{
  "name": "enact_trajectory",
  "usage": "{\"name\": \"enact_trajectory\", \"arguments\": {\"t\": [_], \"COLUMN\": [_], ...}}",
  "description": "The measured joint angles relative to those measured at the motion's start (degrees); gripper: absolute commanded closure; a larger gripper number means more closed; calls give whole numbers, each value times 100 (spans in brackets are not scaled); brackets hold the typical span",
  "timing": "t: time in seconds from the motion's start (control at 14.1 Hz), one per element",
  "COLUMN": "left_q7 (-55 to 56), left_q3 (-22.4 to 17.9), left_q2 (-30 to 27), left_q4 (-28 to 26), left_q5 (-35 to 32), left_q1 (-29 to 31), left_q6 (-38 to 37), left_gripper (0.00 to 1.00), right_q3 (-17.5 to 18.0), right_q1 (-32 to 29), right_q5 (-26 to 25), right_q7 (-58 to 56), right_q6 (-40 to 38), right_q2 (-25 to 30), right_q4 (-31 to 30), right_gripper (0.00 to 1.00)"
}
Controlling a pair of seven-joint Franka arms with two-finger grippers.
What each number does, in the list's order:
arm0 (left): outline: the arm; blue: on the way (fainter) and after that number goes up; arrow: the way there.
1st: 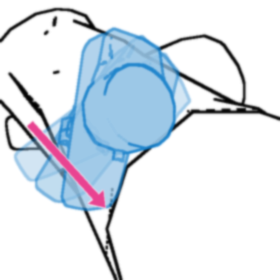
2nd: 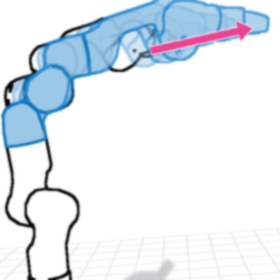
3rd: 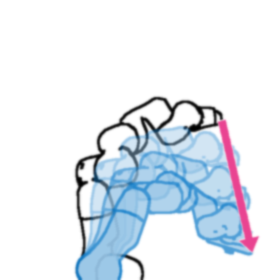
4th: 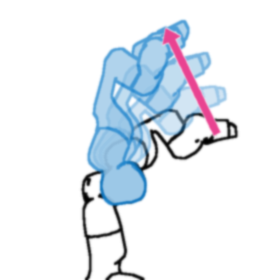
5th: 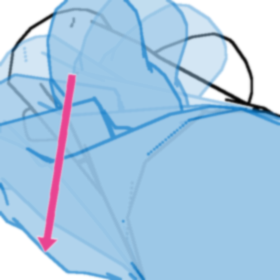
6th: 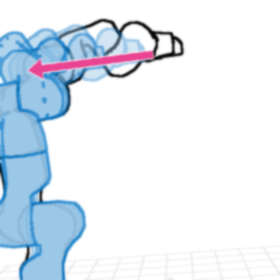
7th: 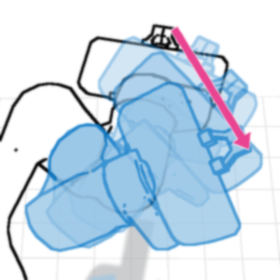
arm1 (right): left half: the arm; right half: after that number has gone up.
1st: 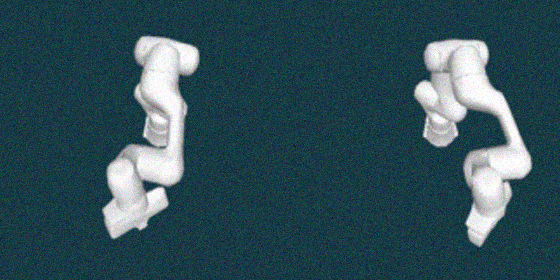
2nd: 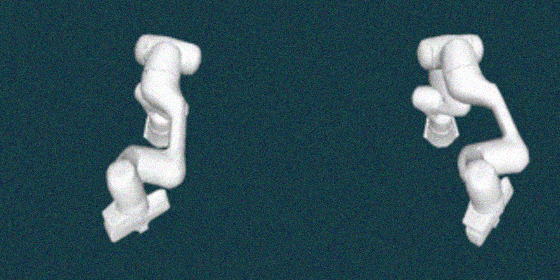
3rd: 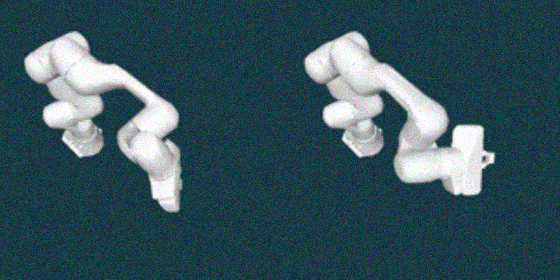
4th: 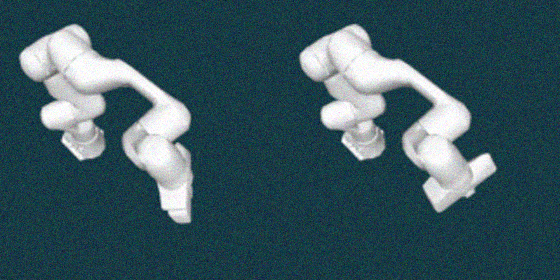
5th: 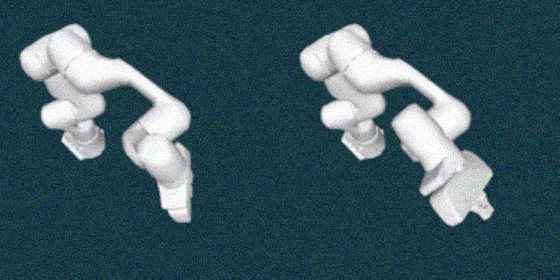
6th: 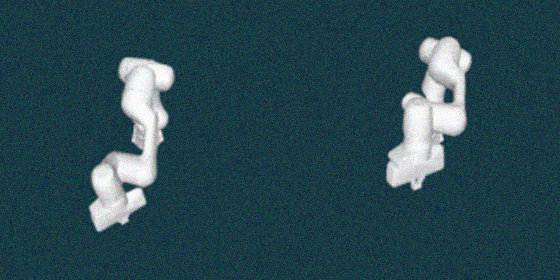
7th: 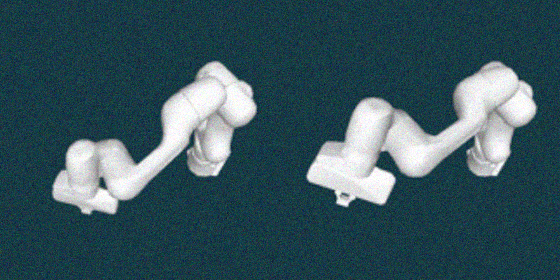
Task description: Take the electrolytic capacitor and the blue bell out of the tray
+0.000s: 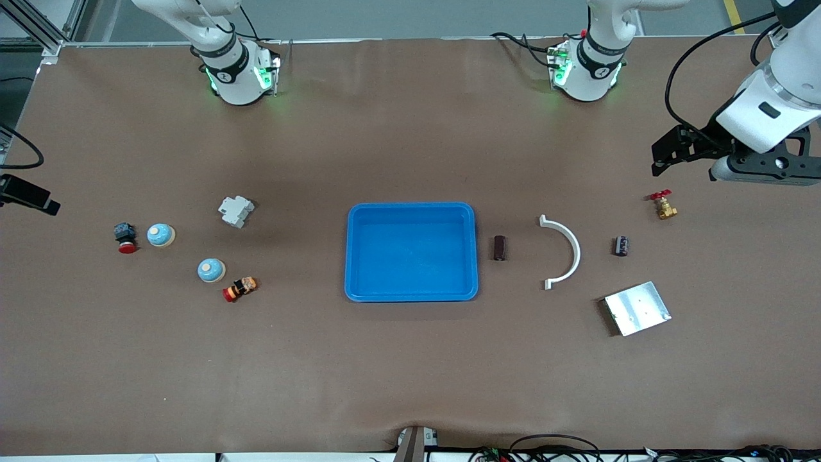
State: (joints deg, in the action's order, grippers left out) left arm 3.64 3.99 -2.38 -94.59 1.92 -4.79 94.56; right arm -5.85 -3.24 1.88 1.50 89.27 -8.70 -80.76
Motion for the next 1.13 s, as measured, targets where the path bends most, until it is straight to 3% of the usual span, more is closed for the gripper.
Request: {"name": "enact_trajectory", "arguments": {"t": [1.13], "left_q7": [0], "left_q3": [17], "left_q2": [3], "left_q4": [4], "left_q5": [-163], "left_q1": [7], "left_q6": [-104], "left_gripper": [0], "right_q3": [24], "right_q1": [1], "right_q5": [6], "right_q7": [1], "right_q6": [0], "right_q2": [0], "right_q4": [0], "right_gripper": [0]}}
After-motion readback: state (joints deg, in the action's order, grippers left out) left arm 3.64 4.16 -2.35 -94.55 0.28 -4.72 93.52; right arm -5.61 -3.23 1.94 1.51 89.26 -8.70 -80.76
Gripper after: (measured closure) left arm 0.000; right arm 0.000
